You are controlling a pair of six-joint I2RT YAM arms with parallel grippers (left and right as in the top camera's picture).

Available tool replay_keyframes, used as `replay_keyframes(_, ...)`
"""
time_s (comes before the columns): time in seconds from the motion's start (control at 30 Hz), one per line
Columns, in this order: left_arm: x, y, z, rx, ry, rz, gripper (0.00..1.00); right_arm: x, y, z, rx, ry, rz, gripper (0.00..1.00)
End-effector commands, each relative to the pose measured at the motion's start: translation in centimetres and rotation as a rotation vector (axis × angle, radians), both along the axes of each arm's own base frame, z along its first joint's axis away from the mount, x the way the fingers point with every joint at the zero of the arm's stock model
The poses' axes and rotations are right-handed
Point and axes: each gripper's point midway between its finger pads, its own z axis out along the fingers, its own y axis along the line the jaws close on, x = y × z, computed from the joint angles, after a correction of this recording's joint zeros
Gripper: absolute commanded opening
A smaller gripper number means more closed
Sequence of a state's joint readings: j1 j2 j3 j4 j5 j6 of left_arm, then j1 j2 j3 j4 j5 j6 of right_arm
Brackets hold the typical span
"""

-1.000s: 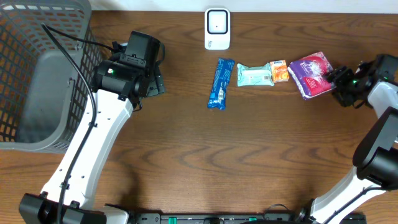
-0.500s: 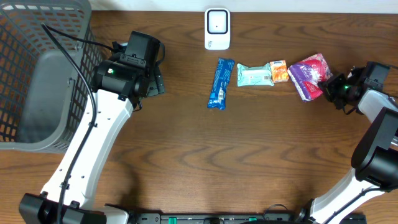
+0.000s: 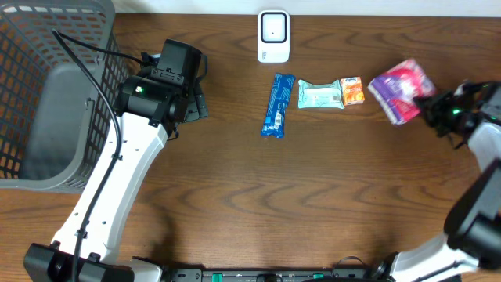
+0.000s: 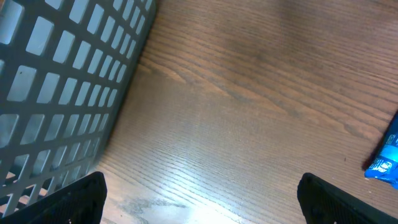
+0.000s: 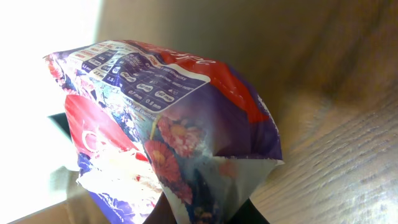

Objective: Scan the item barcode
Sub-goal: 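Lift the liners box and hold it up in front of the scanner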

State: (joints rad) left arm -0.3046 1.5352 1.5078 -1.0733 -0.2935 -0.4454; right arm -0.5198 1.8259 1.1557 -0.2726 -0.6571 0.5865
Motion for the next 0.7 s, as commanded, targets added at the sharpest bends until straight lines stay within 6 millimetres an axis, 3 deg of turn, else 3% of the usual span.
replay_keyframes(0.0, 0.0, 0.2, 0.0, 0.003, 0.000, 0.012, 0.98, -0.1, 0.5, 7.1, -0.061, -0.163, 0.039, 0.01)
replay_keyframes(0.13, 0.0, 0.2, 0.0, 0.003, 0.000, 0.012, 0.98, -0.5, 0.8, 11.0, -0.127, -0.239, 0.030, 0.01)
replay_keyframes(0.27, 0.0, 0.2, 0.0, 0.003, 0.000, 0.012, 0.98, -0.2, 2.6, 12.9, -0.141, -0.277, 0.046, 0.01)
replay_keyframes(0.5, 0.0, 0.2, 0.0, 0.003, -0.001, 0.012, 0.98, 3.0, 10.7, 14.1, -0.172, -0.351, 0.156, 0.01)
replay_keyframes(0.67, 0.0, 0.2, 0.0, 0.003, -0.001, 0.012, 0.98, 5.7, 16.7, 17.6, -0.221, -0.506, 0.119, 0.01)
